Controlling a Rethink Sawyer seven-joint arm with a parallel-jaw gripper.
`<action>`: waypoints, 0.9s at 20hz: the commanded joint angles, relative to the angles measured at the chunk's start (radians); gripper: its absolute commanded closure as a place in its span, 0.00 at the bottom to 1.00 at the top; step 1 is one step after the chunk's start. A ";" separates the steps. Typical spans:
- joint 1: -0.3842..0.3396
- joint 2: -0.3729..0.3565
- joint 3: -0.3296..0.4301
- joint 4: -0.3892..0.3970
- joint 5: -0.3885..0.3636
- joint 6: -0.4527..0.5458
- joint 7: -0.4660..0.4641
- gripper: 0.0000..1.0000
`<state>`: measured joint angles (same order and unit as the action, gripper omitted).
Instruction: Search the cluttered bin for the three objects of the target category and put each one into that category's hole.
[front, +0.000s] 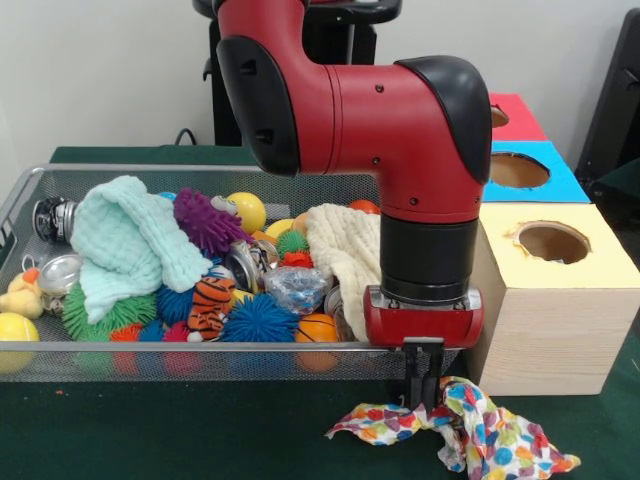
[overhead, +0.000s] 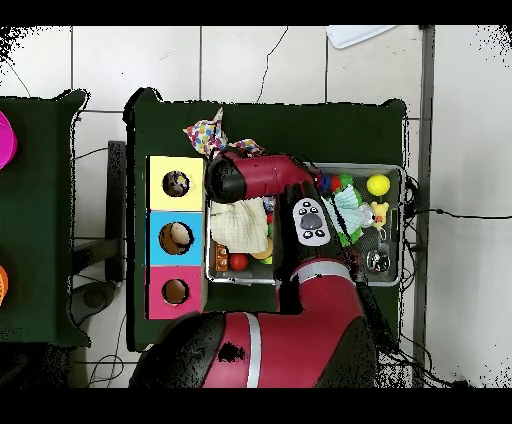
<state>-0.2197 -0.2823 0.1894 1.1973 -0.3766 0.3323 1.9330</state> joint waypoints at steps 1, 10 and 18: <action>-0.022 0.049 0.058 0.079 -0.033 0.018 -0.018 1.00; -0.018 0.046 0.053 0.080 -0.026 0.016 -0.002 0.00; -0.016 0.047 0.052 0.085 -0.033 0.011 -0.009 0.00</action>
<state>-0.2198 -0.2828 0.1895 1.1971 -0.3766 0.3294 1.9328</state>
